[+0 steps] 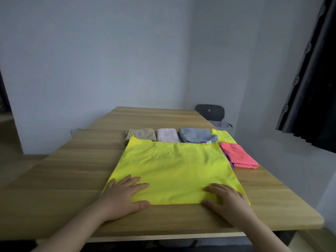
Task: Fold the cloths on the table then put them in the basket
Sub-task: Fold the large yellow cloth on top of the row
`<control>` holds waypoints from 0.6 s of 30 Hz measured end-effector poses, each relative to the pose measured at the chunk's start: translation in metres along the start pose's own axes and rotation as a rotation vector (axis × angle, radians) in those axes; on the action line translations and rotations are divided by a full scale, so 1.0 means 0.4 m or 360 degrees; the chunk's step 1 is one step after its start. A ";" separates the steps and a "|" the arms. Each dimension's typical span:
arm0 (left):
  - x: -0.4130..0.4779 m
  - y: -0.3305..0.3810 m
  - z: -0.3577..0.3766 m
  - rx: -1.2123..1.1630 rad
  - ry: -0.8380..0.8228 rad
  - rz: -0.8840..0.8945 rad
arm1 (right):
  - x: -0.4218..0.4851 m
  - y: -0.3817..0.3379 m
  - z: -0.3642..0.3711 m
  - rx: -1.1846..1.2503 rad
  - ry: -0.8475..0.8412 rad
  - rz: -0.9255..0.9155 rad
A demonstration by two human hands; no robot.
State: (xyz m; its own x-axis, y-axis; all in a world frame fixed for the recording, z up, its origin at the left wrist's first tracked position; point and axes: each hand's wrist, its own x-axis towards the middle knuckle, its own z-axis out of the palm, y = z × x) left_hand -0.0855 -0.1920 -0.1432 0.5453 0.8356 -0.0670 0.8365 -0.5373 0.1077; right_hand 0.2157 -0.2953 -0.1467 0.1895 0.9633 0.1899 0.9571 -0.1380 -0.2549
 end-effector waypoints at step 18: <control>-0.034 -0.058 0.012 -0.0565 0.0611 -0.0088 | -0.023 0.043 -0.025 -0.0014 0.0206 0.0593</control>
State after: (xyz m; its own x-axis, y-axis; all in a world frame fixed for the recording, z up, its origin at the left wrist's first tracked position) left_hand -0.1121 -0.1913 -0.1494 0.3859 0.8794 0.2788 0.7575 -0.4746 0.4483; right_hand 0.2325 -0.3089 -0.1434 0.5499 0.8099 0.2040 0.8192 -0.4754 -0.3207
